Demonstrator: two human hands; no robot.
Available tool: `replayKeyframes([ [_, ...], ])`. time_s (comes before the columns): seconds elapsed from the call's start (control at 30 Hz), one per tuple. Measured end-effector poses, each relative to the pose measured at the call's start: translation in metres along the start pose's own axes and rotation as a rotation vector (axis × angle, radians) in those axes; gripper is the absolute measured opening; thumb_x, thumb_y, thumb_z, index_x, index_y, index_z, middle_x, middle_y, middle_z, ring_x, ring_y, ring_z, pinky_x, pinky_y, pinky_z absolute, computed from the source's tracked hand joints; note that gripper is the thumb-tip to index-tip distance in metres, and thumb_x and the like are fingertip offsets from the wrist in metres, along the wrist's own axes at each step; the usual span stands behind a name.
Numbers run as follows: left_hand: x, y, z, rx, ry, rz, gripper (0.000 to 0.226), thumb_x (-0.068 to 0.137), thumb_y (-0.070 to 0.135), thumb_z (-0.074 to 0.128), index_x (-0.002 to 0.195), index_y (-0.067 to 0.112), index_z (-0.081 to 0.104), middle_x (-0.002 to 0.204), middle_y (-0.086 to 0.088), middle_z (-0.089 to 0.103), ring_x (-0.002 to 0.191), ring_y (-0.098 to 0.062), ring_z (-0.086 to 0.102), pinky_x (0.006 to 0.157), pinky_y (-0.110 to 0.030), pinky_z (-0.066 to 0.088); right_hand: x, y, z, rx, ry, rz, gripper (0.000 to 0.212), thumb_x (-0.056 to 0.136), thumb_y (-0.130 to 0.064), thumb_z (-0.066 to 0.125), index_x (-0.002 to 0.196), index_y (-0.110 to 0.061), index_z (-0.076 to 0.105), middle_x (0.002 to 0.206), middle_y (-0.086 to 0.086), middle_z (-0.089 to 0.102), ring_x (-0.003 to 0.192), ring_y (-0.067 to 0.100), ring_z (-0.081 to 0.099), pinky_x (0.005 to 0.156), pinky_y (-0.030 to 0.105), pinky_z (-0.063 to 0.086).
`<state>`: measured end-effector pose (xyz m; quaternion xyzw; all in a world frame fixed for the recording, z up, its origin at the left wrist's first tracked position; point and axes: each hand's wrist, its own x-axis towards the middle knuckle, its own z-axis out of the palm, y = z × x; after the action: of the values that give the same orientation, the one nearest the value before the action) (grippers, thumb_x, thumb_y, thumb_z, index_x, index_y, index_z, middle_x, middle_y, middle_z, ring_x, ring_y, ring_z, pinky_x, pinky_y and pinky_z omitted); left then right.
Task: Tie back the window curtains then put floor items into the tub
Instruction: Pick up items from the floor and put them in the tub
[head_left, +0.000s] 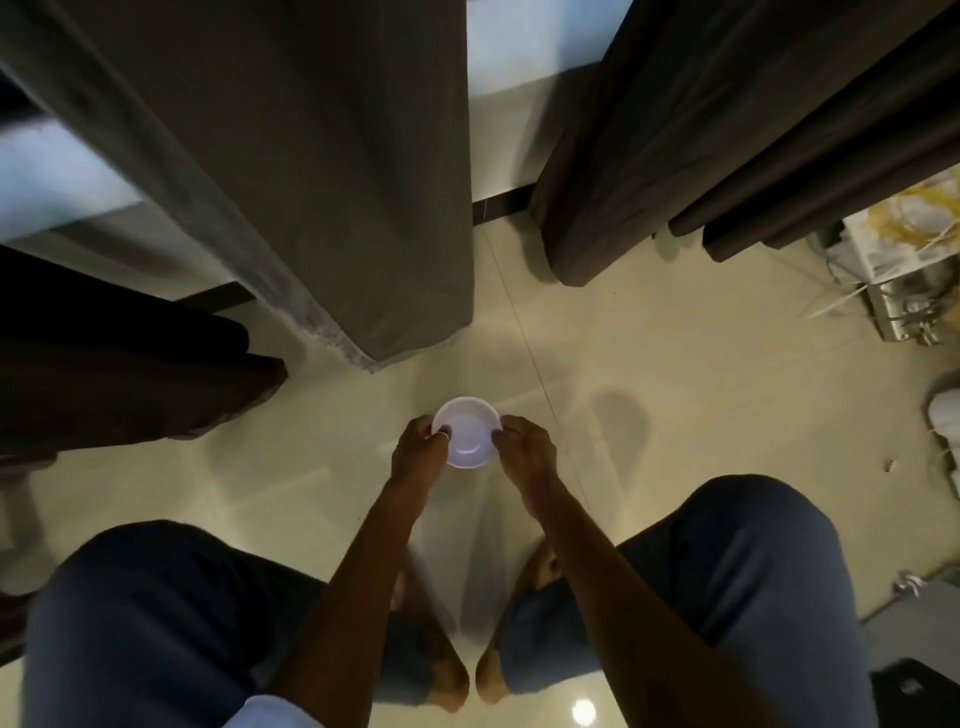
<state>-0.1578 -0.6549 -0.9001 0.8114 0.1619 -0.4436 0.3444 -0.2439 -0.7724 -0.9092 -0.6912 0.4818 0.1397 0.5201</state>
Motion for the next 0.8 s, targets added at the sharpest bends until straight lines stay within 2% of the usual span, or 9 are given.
replayKeyframes([
  [0.1, -0.043, 0.017, -0.019, -0.247, 0.021, -0.052, 0.028, 0.096, 0.020, 0.056, 0.123, 0.018, 0.063, 0.132, -0.010, 0.060, 0.115, -0.031, 0.058, 0.100, -0.044, 0.052, -0.040, -0.031, -0.028, 0.195, -0.013, 0.077, 0.023, 0.092, -0.024, 0.062, 0.112, -0.019, 0.072, 0.111, 0.002, 0.072, 0.107, 0.025, 0.067, 0.095, 0.040, 0.055],
  [0.2, -0.099, 0.043, -0.044, -0.527, 0.007, -0.148, 0.030, 0.097, 0.016, 0.058, 0.125, 0.018, 0.064, 0.125, -0.005, 0.060, 0.112, -0.027, 0.057, 0.091, -0.038, 0.052, -0.090, -0.069, -0.051, 0.457, 0.085, 0.044, 0.014, 0.081, -0.034, 0.067, 0.093, -0.033, 0.075, 0.097, -0.003, 0.073, 0.099, 0.028, 0.067, 0.083, 0.052, 0.057],
  [0.27, -0.141, 0.063, -0.061, -0.609, -0.003, -0.139, 0.031, 0.097, 0.013, 0.059, 0.128, 0.016, 0.064, 0.120, -0.002, 0.060, 0.108, -0.024, 0.056, 0.087, -0.036, 0.050, -0.126, -0.098, -0.067, 0.585, 0.075, 0.053, 0.022, 0.080, -0.036, 0.069, 0.099, -0.028, 0.075, 0.100, 0.000, 0.074, 0.100, 0.029, 0.066, 0.080, 0.056, 0.058],
  [0.37, -0.204, 0.094, -0.086, -0.569, 0.018, -0.058, 0.031, 0.100, 0.014, 0.054, 0.130, 0.015, 0.062, 0.117, 0.000, 0.058, 0.102, -0.021, 0.054, 0.087, -0.034, 0.046, -0.177, -0.140, -0.093, 0.713, 0.032, 0.111, 0.030, 0.090, -0.025, 0.070, 0.118, -0.014, 0.070, 0.118, 0.009, 0.070, 0.110, 0.033, 0.064, 0.076, 0.047, 0.061],
  [0.53, -0.314, 0.135, -0.130, -0.627, -0.005, 0.080, 0.034, 0.103, 0.015, 0.048, 0.137, 0.008, 0.052, 0.130, -0.009, 0.056, 0.110, -0.024, 0.054, 0.106, -0.045, 0.047, -0.268, -0.205, -0.136, 0.774, 0.014, 0.098, 0.020, 0.098, -0.020, 0.063, 0.117, -0.020, 0.068, 0.120, 0.004, 0.070, 0.112, 0.031, 0.064, 0.069, 0.032, 0.061],
  [0.6, -0.356, 0.142, -0.147, -0.709, -0.094, 0.092, 0.038, 0.104, 0.018, 0.046, 0.141, 0.008, 0.047, 0.134, -0.011, 0.055, 0.116, -0.029, 0.055, 0.101, -0.045, 0.050, -0.306, -0.228, -0.154, 0.794, 0.006, 0.066, 0.017, 0.099, -0.018, 0.061, 0.114, -0.023, 0.068, 0.118, 0.002, 0.070, 0.111, 0.029, 0.064, 0.067, 0.030, 0.060],
  [0.7, -0.415, 0.149, -0.171, -0.792, -0.153, 0.072, 0.039, 0.101, 0.026, 0.054, 0.138, 0.018, 0.051, 0.132, -0.009, 0.058, 0.119, -0.033, 0.058, 0.081, -0.036, 0.060, -0.359, -0.253, -0.177, 0.787, 0.014, 0.027, 0.018, 0.100, -0.018, 0.060, 0.114, -0.026, 0.067, 0.122, 0.000, 0.069, 0.113, 0.028, 0.064, 0.070, 0.030, 0.061],
  [0.73, -0.434, 0.153, -0.178, -0.807, -0.157, 0.071, 0.038, 0.100, 0.025, 0.055, 0.137, 0.019, 0.052, 0.129, -0.007, 0.059, 0.118, -0.034, 0.059, 0.080, -0.038, 0.061, -0.374, -0.261, -0.183, 0.792, 0.018, 0.029, 0.018, 0.100, -0.019, 0.060, 0.115, -0.026, 0.067, 0.125, 0.001, 0.068, 0.114, 0.029, 0.063, 0.071, 0.031, 0.061],
  [0.8, -0.469, 0.162, -0.193, -0.843, -0.173, 0.099, 0.037, 0.102, 0.021, 0.052, 0.138, 0.017, 0.051, 0.124, -0.006, 0.060, 0.121, -0.036, 0.057, 0.092, -0.047, 0.057, -0.403, -0.280, -0.190, 0.813, 0.015, 0.035, 0.018, 0.101, -0.020, 0.059, 0.116, -0.025, 0.067, 0.129, 0.005, 0.065, 0.115, 0.030, 0.062, 0.074, 0.031, 0.061],
])
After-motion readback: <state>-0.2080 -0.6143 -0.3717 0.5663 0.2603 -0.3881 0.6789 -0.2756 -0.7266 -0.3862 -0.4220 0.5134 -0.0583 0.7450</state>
